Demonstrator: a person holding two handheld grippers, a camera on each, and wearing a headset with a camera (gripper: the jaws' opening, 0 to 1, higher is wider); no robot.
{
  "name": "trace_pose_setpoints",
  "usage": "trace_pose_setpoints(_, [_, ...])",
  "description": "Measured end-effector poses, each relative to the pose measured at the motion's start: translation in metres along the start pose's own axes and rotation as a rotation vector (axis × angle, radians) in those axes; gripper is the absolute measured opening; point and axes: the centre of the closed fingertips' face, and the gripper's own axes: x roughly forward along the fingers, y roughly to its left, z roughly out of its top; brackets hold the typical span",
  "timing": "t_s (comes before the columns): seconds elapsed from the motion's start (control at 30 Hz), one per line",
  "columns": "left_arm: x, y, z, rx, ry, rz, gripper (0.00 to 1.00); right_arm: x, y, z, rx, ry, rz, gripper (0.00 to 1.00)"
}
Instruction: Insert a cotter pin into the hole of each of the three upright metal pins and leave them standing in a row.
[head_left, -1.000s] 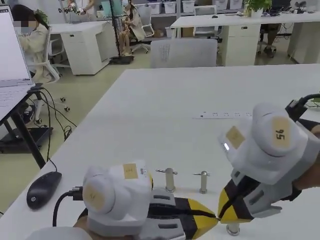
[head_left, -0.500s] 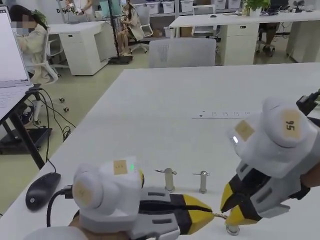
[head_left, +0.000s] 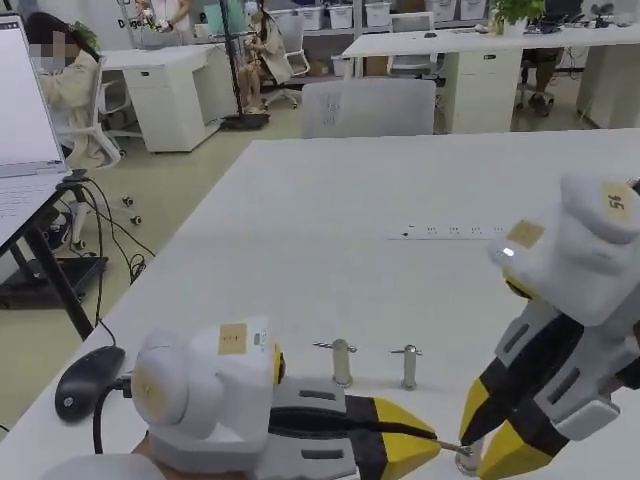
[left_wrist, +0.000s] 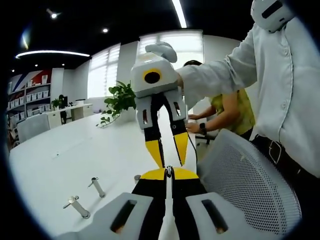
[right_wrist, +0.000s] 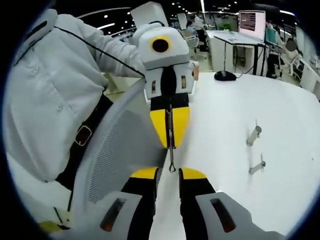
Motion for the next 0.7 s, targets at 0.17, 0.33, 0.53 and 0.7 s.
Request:
trace_pose_setpoints(0.17, [0.001,-0.008,0.003,0.030,0.004,-0.033,0.00,-0.002,0.015,0.007,0.049,-0.048,0.127,0.17])
trace_pose_setpoints(0.33, [0.002,-0.016,0.007,0.054,0.003,-0.061,0.00,-0.002,0.020,0.004,0.077,-0.041,0.216,0.16])
trace_pose_setpoints(0.53, [0.002,-0.020,0.010,0.071,-0.003,-0.078,0.00,0.001,0.031,0.004,0.098,-0.046,0.315,0.14])
trace_pose_setpoints(0.7, [0.003,-0.024,0.014,0.083,-0.012,-0.091,0.00,0.005,0.025,0.000,0.108,-0.046,0.334,0.14])
